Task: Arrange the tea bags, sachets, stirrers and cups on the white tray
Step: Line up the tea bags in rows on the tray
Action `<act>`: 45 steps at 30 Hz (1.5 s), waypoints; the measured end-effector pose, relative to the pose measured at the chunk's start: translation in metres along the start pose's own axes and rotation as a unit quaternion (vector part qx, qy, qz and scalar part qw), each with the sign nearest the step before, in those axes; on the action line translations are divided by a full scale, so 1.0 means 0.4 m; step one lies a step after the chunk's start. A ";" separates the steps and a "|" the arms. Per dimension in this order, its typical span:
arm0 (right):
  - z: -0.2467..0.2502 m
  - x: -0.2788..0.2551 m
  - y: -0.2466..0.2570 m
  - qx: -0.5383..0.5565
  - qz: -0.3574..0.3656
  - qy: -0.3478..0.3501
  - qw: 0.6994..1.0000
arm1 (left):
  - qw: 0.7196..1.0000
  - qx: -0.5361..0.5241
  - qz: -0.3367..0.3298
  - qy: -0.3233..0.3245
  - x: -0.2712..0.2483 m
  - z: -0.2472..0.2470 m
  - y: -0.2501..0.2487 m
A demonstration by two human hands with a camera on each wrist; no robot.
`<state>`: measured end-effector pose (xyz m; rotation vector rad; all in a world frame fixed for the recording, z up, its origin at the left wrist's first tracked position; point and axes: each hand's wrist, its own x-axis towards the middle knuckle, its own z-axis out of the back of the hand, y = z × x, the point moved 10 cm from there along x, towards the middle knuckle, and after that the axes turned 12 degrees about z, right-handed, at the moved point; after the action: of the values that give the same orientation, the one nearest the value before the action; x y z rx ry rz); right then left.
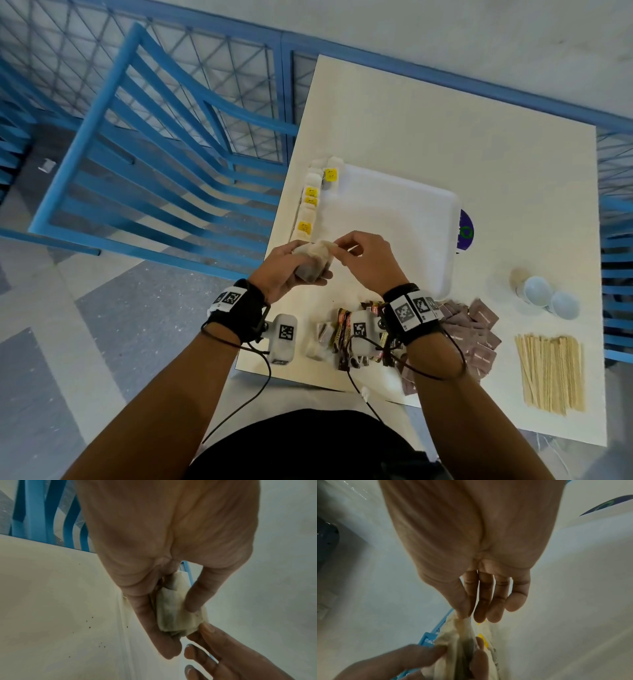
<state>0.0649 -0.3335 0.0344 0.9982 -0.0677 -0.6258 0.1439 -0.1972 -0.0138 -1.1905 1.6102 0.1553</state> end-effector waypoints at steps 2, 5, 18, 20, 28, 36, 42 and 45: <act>0.006 0.015 -0.001 0.010 -0.001 -0.017 1.000 | 1.000 0.015 -0.004 -0.009 0.003 0.001 -0.009; 0.012 0.039 -0.007 0.039 -0.014 -0.046 0.998 | 0.998 0.033 -0.027 -0.040 0.013 0.014 -0.028; -0.017 0.133 -0.006 0.044 -0.031 -0.048 0.997 | 0.995 0.016 -0.059 -0.075 0.061 0.072 -0.107; -0.010 0.140 -0.008 0.043 -0.035 -0.067 0.996 | 0.995 0.016 -0.060 -0.082 0.069 0.079 -0.117; 0.043 0.136 0.074 -0.044 0.056 -0.162 0.984 | 0.992 0.000 -0.072 -0.101 0.088 0.099 -0.130; -0.031 0.132 0.083 -0.016 0.080 -0.095 0.992 | 0.996 -0.041 -0.053 -0.058 0.080 0.060 -0.132; -0.027 0.139 0.028 0.011 0.004 -0.056 0.998 | 0.995 0.024 -0.076 -0.059 0.071 0.057 -0.131; -0.010 0.150 0.026 0.025 0.007 -0.054 0.998 | 0.991 0.056 -0.093 -0.081 0.064 0.066 -0.143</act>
<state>0.1206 -0.3576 0.0268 1.0114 -0.1862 -0.6679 0.2059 -0.2242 -0.0193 -1.2021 1.3417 0.0406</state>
